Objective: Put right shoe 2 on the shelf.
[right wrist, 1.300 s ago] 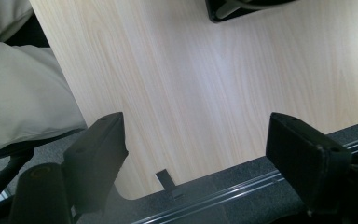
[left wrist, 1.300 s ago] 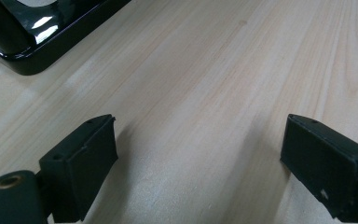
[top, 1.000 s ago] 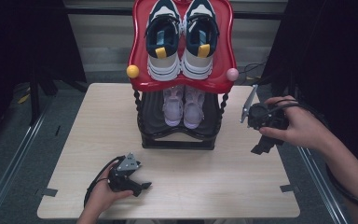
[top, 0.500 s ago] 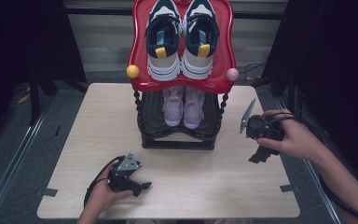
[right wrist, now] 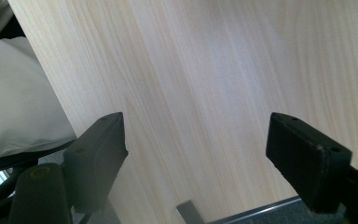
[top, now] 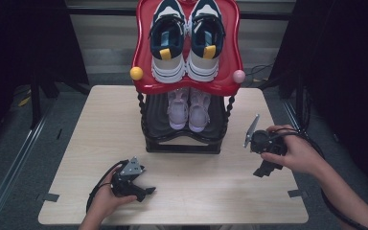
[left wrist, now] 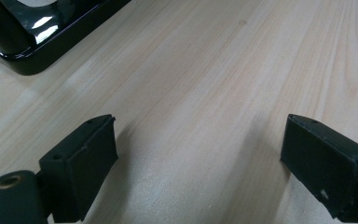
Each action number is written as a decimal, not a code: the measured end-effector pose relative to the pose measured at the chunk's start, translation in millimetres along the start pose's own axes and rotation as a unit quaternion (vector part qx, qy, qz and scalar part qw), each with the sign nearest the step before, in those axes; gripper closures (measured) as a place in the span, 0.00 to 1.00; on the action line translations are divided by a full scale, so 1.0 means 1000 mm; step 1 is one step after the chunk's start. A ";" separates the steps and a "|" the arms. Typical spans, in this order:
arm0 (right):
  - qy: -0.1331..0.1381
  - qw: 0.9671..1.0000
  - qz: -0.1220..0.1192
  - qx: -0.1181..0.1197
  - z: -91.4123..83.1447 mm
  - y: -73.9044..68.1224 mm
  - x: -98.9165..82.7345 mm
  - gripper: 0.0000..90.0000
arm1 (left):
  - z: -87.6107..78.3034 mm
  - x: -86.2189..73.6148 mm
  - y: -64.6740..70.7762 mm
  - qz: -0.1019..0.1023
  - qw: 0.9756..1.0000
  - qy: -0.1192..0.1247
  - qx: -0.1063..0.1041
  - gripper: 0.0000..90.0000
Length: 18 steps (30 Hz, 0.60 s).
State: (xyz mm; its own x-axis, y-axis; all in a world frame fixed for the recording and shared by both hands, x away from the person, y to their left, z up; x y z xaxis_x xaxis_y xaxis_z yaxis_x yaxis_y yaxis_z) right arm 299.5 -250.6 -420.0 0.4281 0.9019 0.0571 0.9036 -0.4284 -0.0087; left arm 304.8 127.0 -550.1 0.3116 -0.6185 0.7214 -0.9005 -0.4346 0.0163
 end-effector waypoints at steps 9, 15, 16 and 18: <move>-0.005 1.000 -0.003 0.004 0.024 -0.003 -0.003 0.22 | 0.000 0.000 0.000 -0.001 1.000 0.000 -0.001 0.11; 0.006 1.000 0.009 0.012 0.038 -0.006 -0.006 0.22 | 0.000 0.000 0.000 0.001 1.000 -0.002 -0.001 0.11; 0.008 1.000 0.008 0.012 0.040 -0.006 -0.006 0.22 | 0.000 0.000 0.000 0.001 1.000 -0.002 -0.001 0.11; 0.015 1.000 0.002 0.014 0.046 -0.006 -0.007 0.22 | 0.000 0.000 0.000 0.001 1.000 -0.002 -0.001 0.11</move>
State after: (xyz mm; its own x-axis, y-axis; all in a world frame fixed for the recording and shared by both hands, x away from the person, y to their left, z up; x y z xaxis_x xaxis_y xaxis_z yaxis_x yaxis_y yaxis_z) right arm 292.2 -252.1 -466.3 0.4315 0.8979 0.0870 0.9021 -0.4301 -0.0360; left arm 304.6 127.3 -550.2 0.3116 -0.6222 0.7182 -0.9017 -0.4321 0.0168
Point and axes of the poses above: each handheld gripper's, and its own axes: z roughly forward along the jaws, x roughly out of its top, y roughly to its right, the point moved 6 cm from there along z, roughly forward along the jaws, and after that the axes turned 1 degree about z, right-handed, at the moved point
